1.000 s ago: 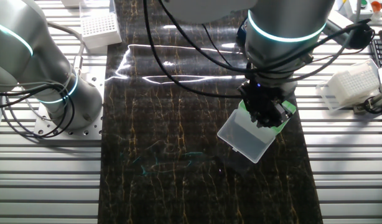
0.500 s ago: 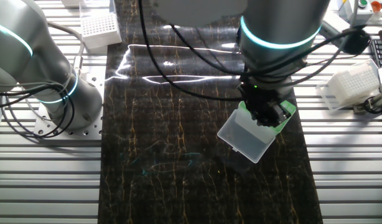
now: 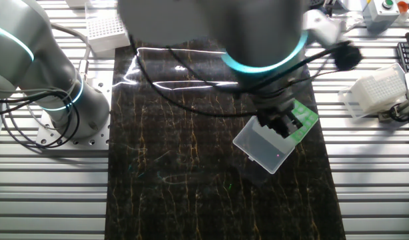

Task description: Insert a large pipette tip into the holder for large pipette tips

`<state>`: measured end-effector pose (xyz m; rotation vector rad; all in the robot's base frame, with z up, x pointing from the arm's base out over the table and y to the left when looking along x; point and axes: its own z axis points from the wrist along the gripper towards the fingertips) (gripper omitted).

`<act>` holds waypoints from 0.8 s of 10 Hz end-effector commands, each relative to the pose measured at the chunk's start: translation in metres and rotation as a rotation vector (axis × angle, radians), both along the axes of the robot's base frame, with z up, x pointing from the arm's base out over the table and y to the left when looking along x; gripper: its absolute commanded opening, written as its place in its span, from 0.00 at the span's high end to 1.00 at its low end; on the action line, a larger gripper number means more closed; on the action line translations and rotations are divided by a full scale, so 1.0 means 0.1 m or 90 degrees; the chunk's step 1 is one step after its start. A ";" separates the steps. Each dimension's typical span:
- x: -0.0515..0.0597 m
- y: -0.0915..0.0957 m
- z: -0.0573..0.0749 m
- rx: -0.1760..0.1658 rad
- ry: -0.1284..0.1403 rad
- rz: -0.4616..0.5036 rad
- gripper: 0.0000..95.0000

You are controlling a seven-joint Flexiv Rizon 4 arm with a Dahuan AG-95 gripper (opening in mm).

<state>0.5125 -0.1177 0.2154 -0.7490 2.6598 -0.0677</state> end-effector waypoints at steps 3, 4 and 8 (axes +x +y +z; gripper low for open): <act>0.01 0.02 0.01 0.066 -0.087 -0.006 1.00; 0.01 0.02 0.01 0.069 -0.093 -0.006 1.00; -0.02 0.05 0.05 0.076 -0.094 0.005 1.00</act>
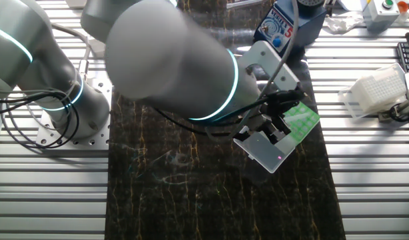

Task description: Insert a large pipette tip into the holder for large pipette tips

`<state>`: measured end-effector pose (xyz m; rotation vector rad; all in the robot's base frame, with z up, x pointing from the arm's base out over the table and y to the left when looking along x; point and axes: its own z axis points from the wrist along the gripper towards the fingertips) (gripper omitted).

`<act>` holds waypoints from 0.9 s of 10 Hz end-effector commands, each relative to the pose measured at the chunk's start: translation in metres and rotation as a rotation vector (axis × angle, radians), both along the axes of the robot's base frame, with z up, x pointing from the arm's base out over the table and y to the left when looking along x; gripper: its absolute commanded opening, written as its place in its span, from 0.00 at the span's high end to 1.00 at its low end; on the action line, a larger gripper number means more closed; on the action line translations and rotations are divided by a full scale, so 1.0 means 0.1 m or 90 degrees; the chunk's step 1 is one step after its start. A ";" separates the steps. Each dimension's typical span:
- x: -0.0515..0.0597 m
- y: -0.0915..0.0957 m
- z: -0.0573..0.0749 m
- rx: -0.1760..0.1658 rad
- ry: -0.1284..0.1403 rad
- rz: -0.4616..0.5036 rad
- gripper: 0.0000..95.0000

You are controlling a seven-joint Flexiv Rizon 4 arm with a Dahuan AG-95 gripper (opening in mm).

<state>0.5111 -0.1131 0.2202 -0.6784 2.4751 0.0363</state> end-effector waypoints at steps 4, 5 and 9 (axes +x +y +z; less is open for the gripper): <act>0.02 0.02 -0.02 -0.004 0.071 0.006 1.00; 0.03 0.02 -0.04 -0.001 0.070 0.006 1.00; 0.04 0.04 -0.06 -0.014 0.099 0.006 1.00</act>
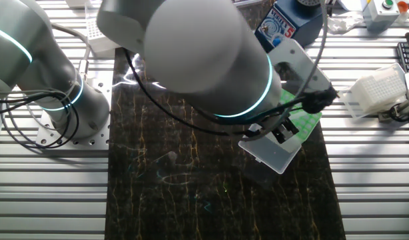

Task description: Insert a large pipette tip into the holder for large pipette tips

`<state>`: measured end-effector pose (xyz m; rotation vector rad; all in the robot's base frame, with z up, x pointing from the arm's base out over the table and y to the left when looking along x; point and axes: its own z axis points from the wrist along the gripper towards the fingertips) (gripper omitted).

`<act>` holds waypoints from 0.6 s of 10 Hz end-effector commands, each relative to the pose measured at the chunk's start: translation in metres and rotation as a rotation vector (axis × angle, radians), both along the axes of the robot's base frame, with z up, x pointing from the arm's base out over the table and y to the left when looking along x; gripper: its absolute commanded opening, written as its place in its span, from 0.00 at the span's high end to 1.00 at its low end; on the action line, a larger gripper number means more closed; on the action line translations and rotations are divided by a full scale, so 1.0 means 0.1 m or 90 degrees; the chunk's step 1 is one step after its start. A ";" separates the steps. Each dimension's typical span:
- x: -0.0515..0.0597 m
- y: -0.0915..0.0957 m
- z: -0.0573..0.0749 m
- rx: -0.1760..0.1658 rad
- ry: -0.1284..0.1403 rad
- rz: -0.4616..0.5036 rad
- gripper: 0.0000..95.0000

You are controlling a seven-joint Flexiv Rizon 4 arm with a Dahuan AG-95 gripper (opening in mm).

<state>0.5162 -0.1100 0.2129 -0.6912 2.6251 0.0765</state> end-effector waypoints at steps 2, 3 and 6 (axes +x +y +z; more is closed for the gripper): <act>-0.01 0.01 0.02 -0.025 0.028 0.008 1.00; -0.04 0.06 0.06 -0.033 0.056 -0.012 1.00; -0.06 0.27 0.07 -0.041 0.079 -0.060 1.00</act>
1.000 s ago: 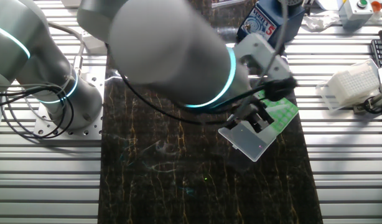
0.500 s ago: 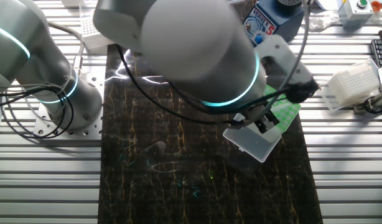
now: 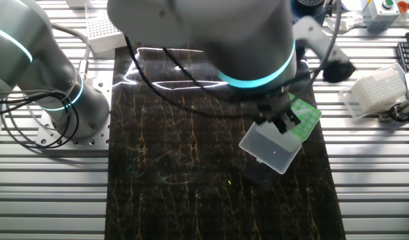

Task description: Insert a large pipette tip into the holder for large pipette tips

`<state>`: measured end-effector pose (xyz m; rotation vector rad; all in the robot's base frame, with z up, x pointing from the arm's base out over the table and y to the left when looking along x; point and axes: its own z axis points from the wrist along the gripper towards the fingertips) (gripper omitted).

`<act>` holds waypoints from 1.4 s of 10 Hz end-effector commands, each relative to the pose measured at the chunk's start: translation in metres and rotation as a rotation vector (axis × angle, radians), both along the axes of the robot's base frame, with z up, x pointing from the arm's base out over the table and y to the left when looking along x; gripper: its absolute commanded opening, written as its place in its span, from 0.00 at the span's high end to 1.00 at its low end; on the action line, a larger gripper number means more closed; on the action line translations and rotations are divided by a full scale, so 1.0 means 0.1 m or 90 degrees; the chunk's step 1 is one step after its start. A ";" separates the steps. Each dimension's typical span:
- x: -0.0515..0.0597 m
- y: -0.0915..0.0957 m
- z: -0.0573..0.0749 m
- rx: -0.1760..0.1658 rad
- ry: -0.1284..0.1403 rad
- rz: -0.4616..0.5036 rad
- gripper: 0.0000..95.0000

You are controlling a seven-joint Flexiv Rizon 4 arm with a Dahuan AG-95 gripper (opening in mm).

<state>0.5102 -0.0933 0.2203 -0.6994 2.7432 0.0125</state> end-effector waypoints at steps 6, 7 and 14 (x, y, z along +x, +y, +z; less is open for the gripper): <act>0.02 0.12 -0.04 -0.009 0.019 -0.042 1.00; 0.03 0.11 -0.05 -0.011 0.018 -0.034 1.00; 0.05 0.09 -0.07 -0.031 0.013 -0.001 0.40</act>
